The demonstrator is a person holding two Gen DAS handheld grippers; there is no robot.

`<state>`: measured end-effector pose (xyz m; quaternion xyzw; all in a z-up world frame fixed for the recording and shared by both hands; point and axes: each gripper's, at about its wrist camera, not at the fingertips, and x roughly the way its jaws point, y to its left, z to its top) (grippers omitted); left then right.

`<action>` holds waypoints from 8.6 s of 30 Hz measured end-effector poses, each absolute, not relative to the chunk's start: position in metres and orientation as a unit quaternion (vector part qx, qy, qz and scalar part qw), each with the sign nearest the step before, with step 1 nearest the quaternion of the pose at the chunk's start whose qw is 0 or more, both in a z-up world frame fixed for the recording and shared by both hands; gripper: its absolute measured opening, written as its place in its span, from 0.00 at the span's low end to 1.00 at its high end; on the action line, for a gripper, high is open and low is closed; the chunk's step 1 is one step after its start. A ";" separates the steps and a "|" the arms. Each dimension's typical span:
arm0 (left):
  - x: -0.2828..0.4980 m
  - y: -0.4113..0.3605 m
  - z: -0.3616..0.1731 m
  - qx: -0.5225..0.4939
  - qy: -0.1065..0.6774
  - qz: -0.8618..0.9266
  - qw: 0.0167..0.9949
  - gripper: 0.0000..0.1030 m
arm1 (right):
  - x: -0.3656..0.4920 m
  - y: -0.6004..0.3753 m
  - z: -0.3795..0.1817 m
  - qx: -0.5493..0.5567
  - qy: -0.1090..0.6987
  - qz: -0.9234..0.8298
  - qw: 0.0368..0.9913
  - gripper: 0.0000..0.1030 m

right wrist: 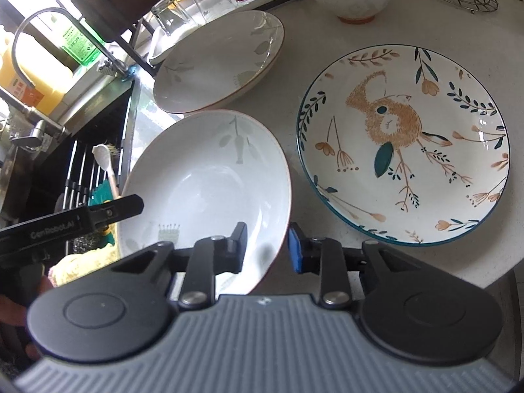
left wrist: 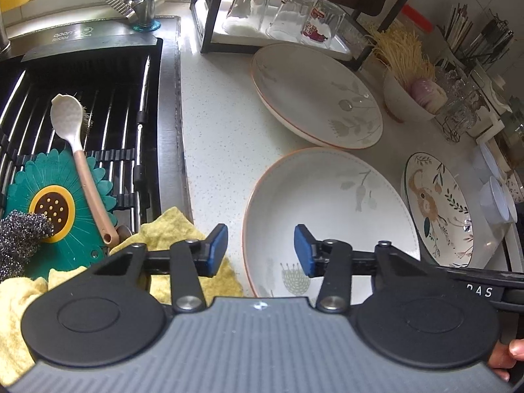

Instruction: Organize plates and bowls

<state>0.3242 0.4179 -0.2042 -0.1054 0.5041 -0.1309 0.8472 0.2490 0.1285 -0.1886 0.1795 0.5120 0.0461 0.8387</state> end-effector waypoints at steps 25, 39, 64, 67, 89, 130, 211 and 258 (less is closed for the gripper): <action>0.350 0.417 -0.221 -0.080 0.528 -0.180 0.826 0.21 | 0.260 0.133 -0.196 0.140 0.485 0.066 0.860 0.18; 0.327 0.425 -0.183 -0.083 0.495 -0.185 0.845 0.17 | 0.255 0.126 -0.169 0.147 0.473 0.097 0.864 0.18; 0.313 0.380 -0.094 -0.094 0.433 -0.154 0.883 0.15 | 0.244 0.077 -0.105 0.150 0.397 0.120 0.897 0.18; 0.311 0.362 -0.094 -0.099 0.431 -0.144 0.885 0.15 | 0.245 0.060 -0.106 0.154 0.397 0.121 0.897 0.18; 0.336 0.237 -0.127 -0.129 0.469 -0.074 0.871 0.16 | 0.290 -0.050 -0.140 0.119 0.437 0.157 0.878 0.18; 0.337 0.193 -0.178 -0.080 0.518 0.002 0.852 0.20 | 0.296 -0.056 -0.186 0.065 0.467 0.155 0.868 0.19; 0.294 0.223 -0.019 -0.090 0.404 -0.046 0.909 0.39 | 0.250 -0.029 -0.047 0.091 0.338 0.168 0.921 0.20; 0.445 0.398 -0.147 -0.120 0.481 -0.050 0.867 0.52 | 0.388 0.087 -0.134 0.177 0.462 0.075 0.866 0.38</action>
